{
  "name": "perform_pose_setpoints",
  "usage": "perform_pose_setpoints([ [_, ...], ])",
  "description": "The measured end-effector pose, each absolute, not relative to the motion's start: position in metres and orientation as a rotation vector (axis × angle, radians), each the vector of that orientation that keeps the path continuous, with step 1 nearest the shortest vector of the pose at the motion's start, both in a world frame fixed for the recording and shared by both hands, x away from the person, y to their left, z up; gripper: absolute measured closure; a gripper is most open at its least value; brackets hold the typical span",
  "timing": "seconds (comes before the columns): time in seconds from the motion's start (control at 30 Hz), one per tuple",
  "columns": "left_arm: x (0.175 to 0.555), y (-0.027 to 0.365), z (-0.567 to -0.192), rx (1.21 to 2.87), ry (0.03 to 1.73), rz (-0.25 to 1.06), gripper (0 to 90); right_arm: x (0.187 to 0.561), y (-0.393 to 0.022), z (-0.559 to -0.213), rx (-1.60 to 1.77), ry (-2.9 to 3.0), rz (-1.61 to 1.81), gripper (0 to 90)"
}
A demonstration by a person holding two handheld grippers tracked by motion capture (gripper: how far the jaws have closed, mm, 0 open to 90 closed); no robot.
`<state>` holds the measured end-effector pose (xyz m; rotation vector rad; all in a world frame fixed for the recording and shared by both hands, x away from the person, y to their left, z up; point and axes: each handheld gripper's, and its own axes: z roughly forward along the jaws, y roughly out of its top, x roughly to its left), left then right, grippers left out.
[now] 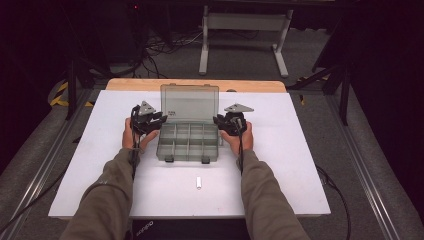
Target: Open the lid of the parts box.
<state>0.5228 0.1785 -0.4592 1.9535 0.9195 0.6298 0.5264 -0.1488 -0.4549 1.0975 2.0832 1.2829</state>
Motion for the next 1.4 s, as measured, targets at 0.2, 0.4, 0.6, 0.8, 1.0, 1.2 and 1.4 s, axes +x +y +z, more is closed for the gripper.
perform_pose_setpoints([
  [0.2,0.522,0.178,-0.46,1.944,0.93,0.635,69.1,0.526,-0.147,-0.456,1.088,2.069,1.266,72.7],
  [0.4,0.522,0.18,-0.461,1.928,0.944,0.625,67.2,0.526,-0.147,-0.457,1.091,2.053,1.259,70.2],
  [0.6,0.521,0.181,-0.463,1.902,0.953,0.611,67.6,0.526,-0.146,-0.457,1.087,2.047,1.255,70.5],
  [0.8,0.52,0.18,-0.462,1.911,0.955,0.621,66.8,0.525,-0.143,-0.456,1.063,2.044,1.213,67.9],
  [1.0,0.52,0.18,-0.46,1.922,0.95,0.651,62.2,0.525,-0.143,-0.454,1.042,2.04,1.163,60.7],
  [1.2,0.516,0.183,-0.452,1.923,0.932,0.68,58.8,0.524,-0.145,-0.45,1.032,2.045,1.149,53.3],
  [1.4,0.507,0.186,-0.437,1.943,0.883,0.728,51.2,0.52,-0.153,-0.44,1.033,2.036,1.175,47.6],
])
